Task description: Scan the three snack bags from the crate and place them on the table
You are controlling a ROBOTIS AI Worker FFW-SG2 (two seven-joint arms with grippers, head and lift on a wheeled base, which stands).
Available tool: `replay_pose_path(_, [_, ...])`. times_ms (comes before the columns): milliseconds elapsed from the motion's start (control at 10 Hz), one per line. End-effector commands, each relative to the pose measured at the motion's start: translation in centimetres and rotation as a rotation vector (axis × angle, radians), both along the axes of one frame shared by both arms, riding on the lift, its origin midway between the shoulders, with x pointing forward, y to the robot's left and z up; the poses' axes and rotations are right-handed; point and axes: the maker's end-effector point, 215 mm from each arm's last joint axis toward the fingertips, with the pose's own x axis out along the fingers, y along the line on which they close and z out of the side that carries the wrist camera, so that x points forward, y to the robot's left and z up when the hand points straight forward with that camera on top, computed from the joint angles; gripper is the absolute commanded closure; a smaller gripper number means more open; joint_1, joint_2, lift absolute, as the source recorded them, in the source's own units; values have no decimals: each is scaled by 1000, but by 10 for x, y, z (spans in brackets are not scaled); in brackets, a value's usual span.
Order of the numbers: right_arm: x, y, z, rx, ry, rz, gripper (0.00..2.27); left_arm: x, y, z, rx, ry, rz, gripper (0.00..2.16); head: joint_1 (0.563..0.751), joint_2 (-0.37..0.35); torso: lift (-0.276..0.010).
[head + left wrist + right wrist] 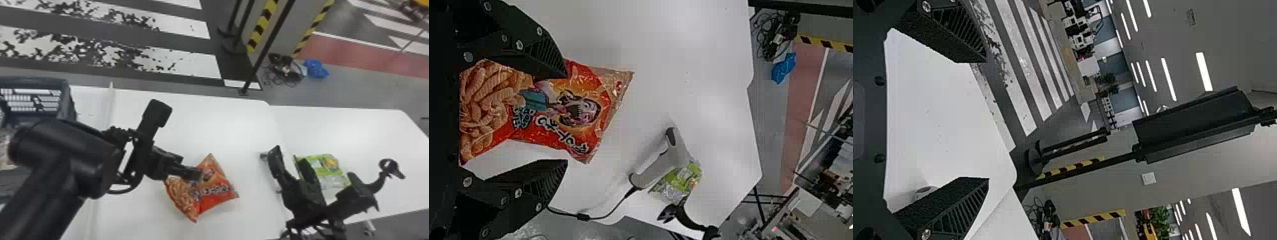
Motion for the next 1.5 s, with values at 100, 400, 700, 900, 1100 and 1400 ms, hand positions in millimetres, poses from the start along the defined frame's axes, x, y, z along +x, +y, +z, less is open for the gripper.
replay_pose_path(100, [7, 25, -2, -16, -10, 80, 83, 21, 45, 46, -74, -81, 194, 66, 695, -350, -36])
replay_pose_path(400, [10, 59, -8, -34, -20, 201, 110, 35, 161, 81, -31, -210, 467, 70, 695, -350, -36])
replay_pose_path(700, [16, 106, -27, -27, 7, 349, 1511, 9, 274, 89, 9, -251, 656, 70, 695, -274, -36])
replay_pose_path(900, [12, 136, -45, 1, 40, 434, 1983, -5, 331, 88, 20, -286, 758, 70, 695, -122, -36])
replay_pose_path(1100, [-14, 182, -71, 61, 104, 531, 2020, -9, 370, 85, 47, -326, 815, 70, 695, -15, -36])
replay_pose_path(1400, [-52, 235, -107, 141, 198, 637, 2020, -10, 402, 82, 34, -394, 873, 70, 695, 182, -36])
